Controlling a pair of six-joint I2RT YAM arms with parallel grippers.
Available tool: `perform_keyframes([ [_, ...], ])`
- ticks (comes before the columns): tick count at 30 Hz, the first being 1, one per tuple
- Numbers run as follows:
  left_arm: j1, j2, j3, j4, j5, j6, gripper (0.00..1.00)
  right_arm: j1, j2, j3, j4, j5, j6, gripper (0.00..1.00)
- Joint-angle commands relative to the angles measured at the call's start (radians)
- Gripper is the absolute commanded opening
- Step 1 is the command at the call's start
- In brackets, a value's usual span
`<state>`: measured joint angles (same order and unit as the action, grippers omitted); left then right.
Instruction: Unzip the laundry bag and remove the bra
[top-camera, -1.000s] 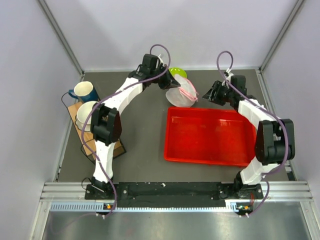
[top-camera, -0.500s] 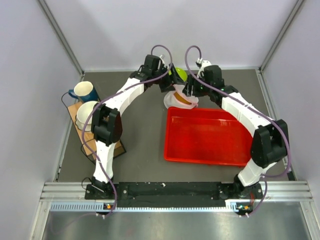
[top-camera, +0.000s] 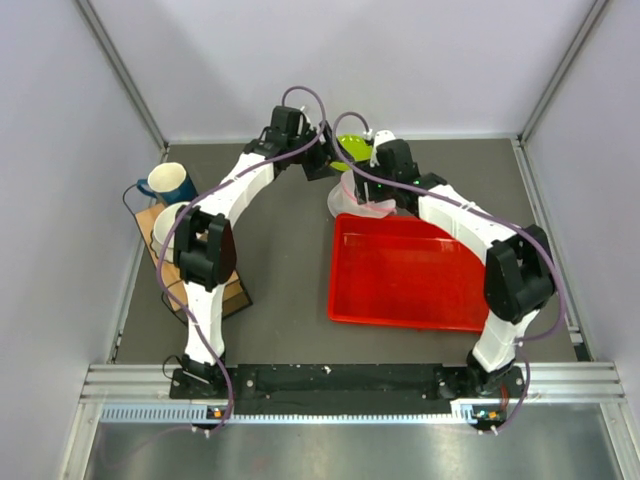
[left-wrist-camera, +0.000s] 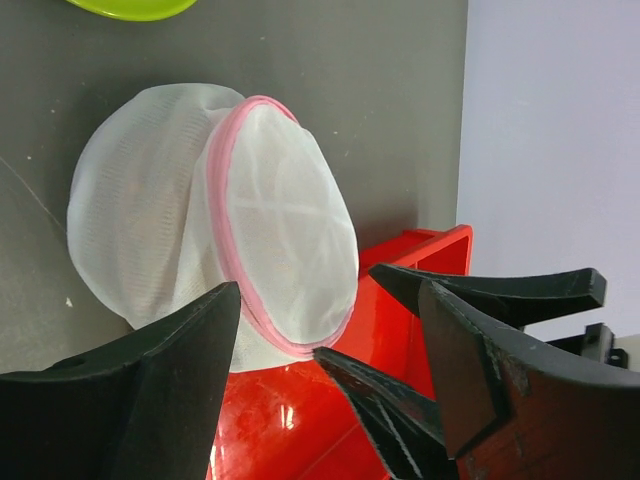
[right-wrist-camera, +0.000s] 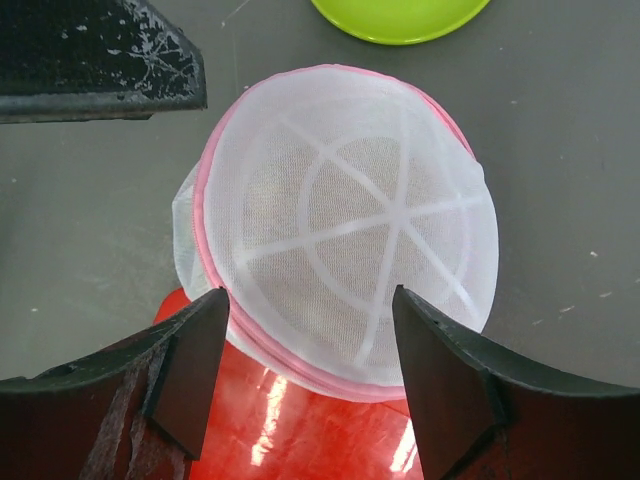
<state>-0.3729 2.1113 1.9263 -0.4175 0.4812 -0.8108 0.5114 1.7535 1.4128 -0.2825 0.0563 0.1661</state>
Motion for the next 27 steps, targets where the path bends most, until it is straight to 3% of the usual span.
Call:
perform_keyframes([
  [1,-0.004,-0.040,0.042,0.036,0.022,-0.010,0.77,0.021,0.023,0.066,0.017,0.073,-0.043,0.68],
  [14,0.126,-0.112,-0.121,0.068,0.068,-0.022,0.77,0.058,0.092,0.129,0.028,0.039,-0.033,0.72],
  [27,0.144,-0.132,-0.168,0.068,0.066,-0.011,0.77,0.068,0.139,0.187,0.031,0.019,-0.027,0.73],
])
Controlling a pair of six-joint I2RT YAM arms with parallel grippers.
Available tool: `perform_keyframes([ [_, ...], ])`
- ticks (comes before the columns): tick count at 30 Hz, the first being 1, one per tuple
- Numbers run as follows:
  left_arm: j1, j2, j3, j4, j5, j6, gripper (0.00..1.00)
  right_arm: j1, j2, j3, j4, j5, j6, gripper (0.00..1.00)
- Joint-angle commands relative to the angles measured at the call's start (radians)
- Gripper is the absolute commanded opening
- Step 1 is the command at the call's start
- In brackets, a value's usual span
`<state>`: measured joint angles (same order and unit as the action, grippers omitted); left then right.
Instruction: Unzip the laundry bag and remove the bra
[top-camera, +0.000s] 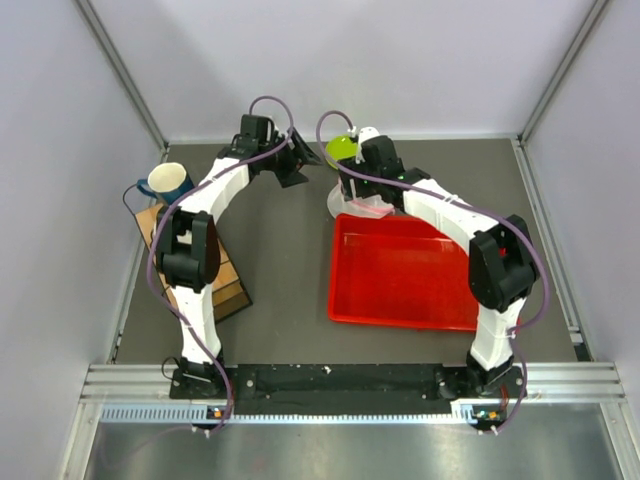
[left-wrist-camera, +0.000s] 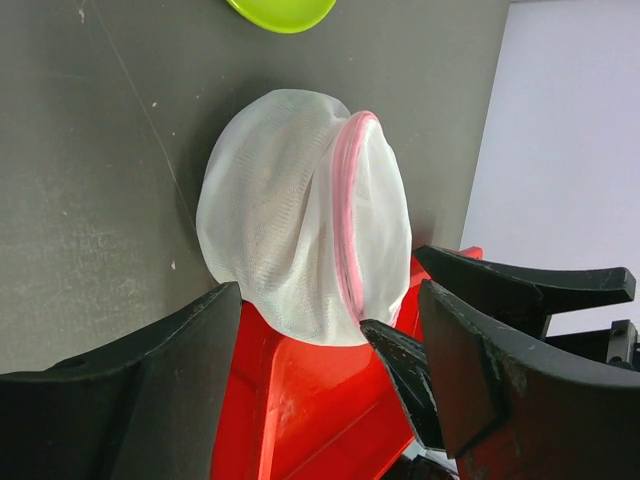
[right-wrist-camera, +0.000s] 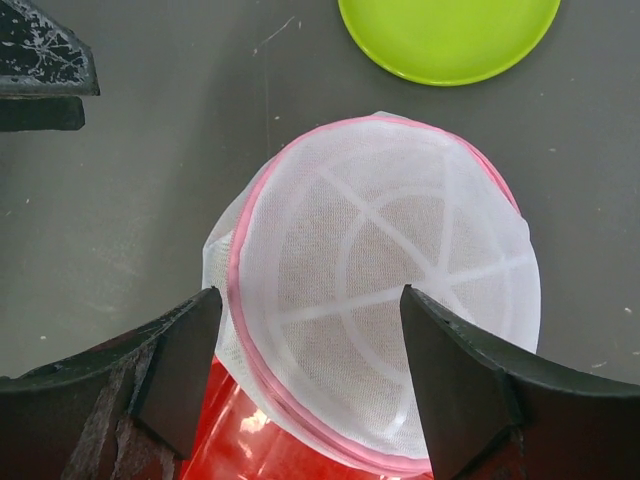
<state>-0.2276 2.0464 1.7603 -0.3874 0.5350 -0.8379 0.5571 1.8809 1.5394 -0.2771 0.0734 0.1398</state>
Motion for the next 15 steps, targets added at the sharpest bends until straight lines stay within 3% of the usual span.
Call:
perform_keyframes([
  [1,-0.001,-0.068,-0.004,0.038,0.013,0.014,0.77,0.024,0.018,0.065,0.023,0.005,0.000,0.73],
  [8,-0.001,-0.075,-0.012,0.041,0.023,0.019,0.77,0.024,0.087,0.114,0.007,0.062,-0.026,0.70],
  [11,0.001,-0.078,-0.015,0.041,0.025,0.020,0.77,0.024,0.086,0.116,0.007,0.074,-0.028,0.61],
  [15,0.001,-0.084,-0.015,0.041,0.026,0.019,0.77,0.024,0.049,0.088,0.019,0.094,-0.016,0.36],
])
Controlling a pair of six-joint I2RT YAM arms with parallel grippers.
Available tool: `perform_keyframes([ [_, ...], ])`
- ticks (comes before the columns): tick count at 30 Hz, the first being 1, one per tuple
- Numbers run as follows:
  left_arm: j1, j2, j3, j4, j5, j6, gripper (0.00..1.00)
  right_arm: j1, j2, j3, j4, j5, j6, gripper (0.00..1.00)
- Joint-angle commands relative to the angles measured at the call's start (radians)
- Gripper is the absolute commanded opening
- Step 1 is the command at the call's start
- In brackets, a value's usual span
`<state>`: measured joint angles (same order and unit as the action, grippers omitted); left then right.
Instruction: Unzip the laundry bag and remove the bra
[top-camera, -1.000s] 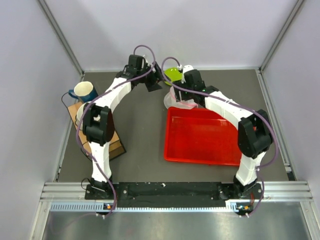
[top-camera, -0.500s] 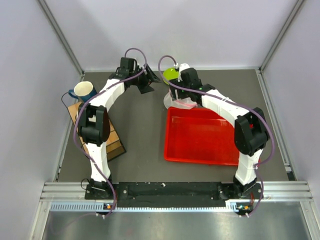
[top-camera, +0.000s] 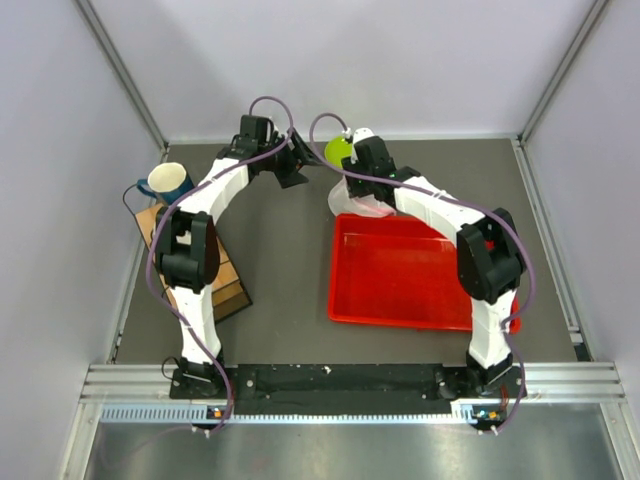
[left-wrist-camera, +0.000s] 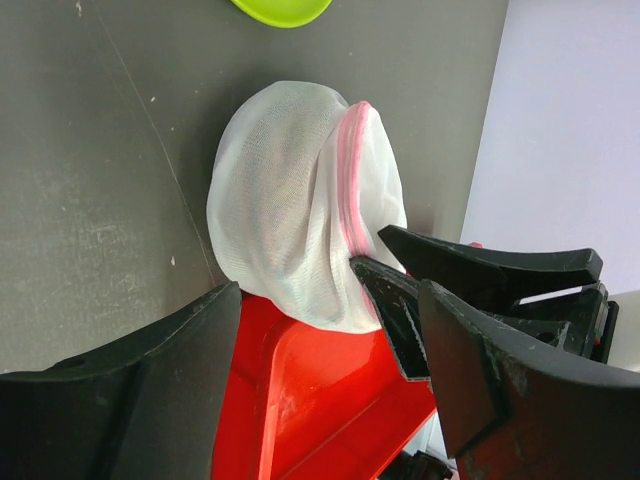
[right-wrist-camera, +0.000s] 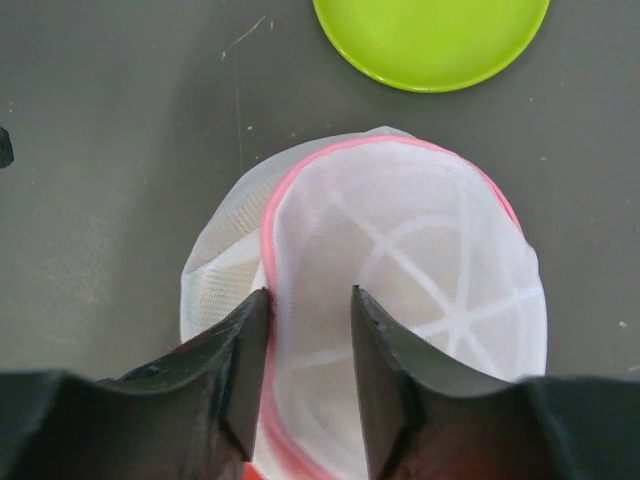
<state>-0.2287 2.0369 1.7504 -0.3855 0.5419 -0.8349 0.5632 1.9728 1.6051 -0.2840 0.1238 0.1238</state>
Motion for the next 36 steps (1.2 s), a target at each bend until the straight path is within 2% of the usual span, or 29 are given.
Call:
perform_keyframes([
  [1,0.000,-0.076,-0.003,0.040,0.023,0.016,0.77,0.017,-0.063,0.015,0.032,0.051,0.004,0.31],
  [2,0.000,-0.075,-0.005,0.040,0.027,0.016,0.77,0.018,-0.072,0.000,0.035,0.059,0.007,0.25],
  [3,0.000,-0.076,-0.006,0.040,0.029,0.016,0.77,0.018,-0.081,-0.011,0.046,0.069,0.010,0.14],
  [4,-0.001,-0.079,-0.006,0.042,0.030,0.019,0.77,0.017,-0.101,-0.019,0.051,0.077,0.013,0.10],
  [5,-0.004,-0.081,-0.011,0.040,0.035,0.017,0.77,0.017,-0.109,-0.033,0.055,0.085,0.016,0.02],
  [6,-0.004,-0.084,-0.017,0.042,0.035,0.020,0.77,0.012,-0.117,-0.037,0.058,0.086,0.019,0.00],
  [13,-0.057,-0.132,-0.025,0.007,0.043,0.068,0.77,-0.025,-0.198,-0.099,0.089,0.036,0.097,0.00],
  [21,-0.119,-0.106,0.032,-0.019,0.053,0.082,0.77,-0.138,-0.299,-0.191,0.152,-0.192,0.256,0.00],
  [26,-0.172,-0.075,0.075,-0.021,0.064,0.074,0.77,-0.195,-0.255,-0.168,0.144,-0.324,0.318,0.00],
  [28,-0.188,-0.050,0.087,-0.026,0.061,0.077,0.78,-0.201,-0.227,-0.157,0.140,-0.346,0.338,0.05],
  [29,-0.192,-0.044,0.095,-0.026,0.067,0.076,0.78,-0.204,-0.218,-0.154,0.140,-0.367,0.342,0.05],
  [30,-0.198,-0.035,0.098,-0.029,0.072,0.076,0.78,-0.206,-0.215,-0.152,0.143,-0.381,0.346,0.00],
  [36,-0.204,-0.038,0.098,-0.050,0.063,0.103,0.79,-0.206,-0.227,-0.174,0.181,-0.381,0.356,0.00],
])
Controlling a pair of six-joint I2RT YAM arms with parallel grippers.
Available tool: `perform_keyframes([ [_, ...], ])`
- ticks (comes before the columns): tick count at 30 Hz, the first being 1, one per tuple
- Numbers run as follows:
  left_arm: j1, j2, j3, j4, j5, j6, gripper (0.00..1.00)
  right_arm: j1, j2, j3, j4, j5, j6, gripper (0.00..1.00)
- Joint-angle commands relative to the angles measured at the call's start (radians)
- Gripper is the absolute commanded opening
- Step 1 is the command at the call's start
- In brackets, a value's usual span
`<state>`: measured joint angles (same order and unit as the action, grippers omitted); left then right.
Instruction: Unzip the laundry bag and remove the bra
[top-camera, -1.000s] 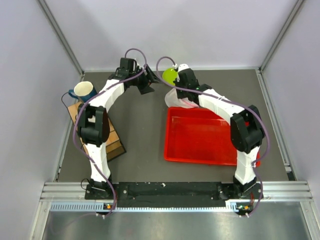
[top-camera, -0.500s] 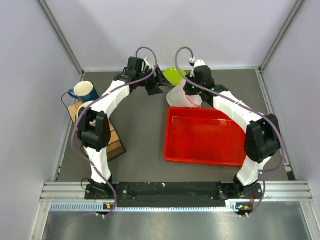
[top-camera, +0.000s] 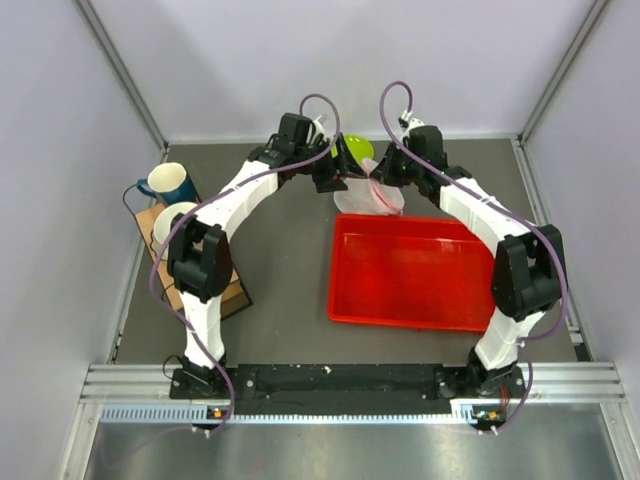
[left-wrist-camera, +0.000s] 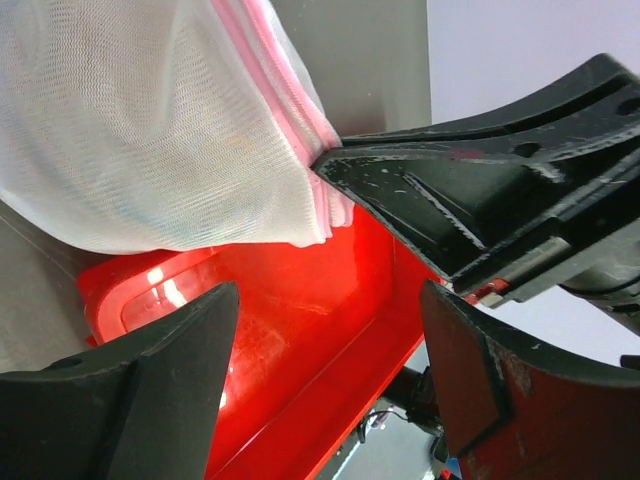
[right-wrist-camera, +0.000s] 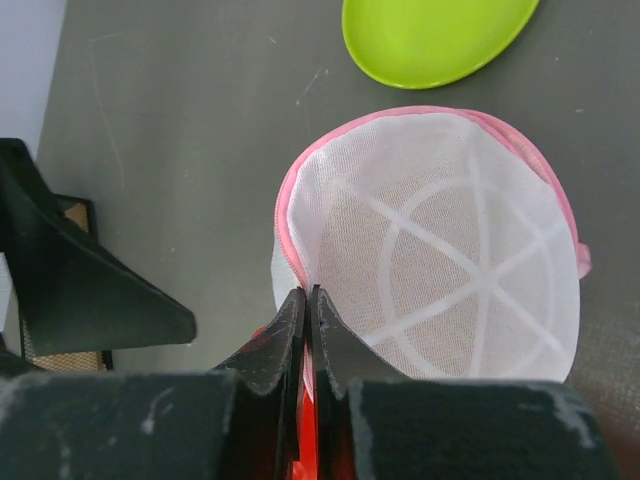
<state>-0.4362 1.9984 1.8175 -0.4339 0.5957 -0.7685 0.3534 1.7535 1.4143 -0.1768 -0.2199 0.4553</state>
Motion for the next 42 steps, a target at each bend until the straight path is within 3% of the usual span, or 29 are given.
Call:
perform_keyframes([
  [1,0.004,0.003,0.034,-0.003,0.007,0.040,0.79,0.004,-0.005,0.024,0.071,-0.039,0.028,0.00],
  [2,0.004,0.005,0.039,-0.005,0.010,0.040,0.79,0.004,0.000,0.028,0.069,-0.045,0.029,0.00],
  [4,0.004,0.011,0.039,-0.008,0.027,0.041,0.78,0.001,0.003,0.035,0.068,-0.052,0.039,0.10],
  [7,0.004,0.007,0.036,-0.014,0.024,0.047,0.78,0.002,0.014,0.037,0.072,-0.062,0.040,0.00],
  [17,0.002,0.008,0.036,-0.020,0.056,0.051,0.77,-0.046,-0.028,-0.003,0.094,-0.042,0.075,0.00],
  [20,-0.013,0.010,0.025,0.136,0.159,-0.078,0.72,-0.132,-0.054,-0.072,0.212,-0.150,0.166,0.00],
  [23,-0.047,0.042,0.136,0.120,0.116,-0.088,0.72,-0.166,-0.063,-0.127,0.295,-0.202,0.244,0.00],
  [28,-0.104,0.157,0.368,-0.077,-0.066,0.058,0.71,-0.218,-0.058,-0.218,0.436,-0.320,0.407,0.00],
  [33,-0.105,0.209,0.355,-0.104,-0.197,0.126,0.69,-0.234,-0.080,-0.245,0.473,-0.338,0.430,0.00],
  [42,-0.084,0.181,0.298,-0.062,-0.156,0.124,0.69,-0.235,-0.124,-0.137,0.500,-0.398,0.445,0.00],
])
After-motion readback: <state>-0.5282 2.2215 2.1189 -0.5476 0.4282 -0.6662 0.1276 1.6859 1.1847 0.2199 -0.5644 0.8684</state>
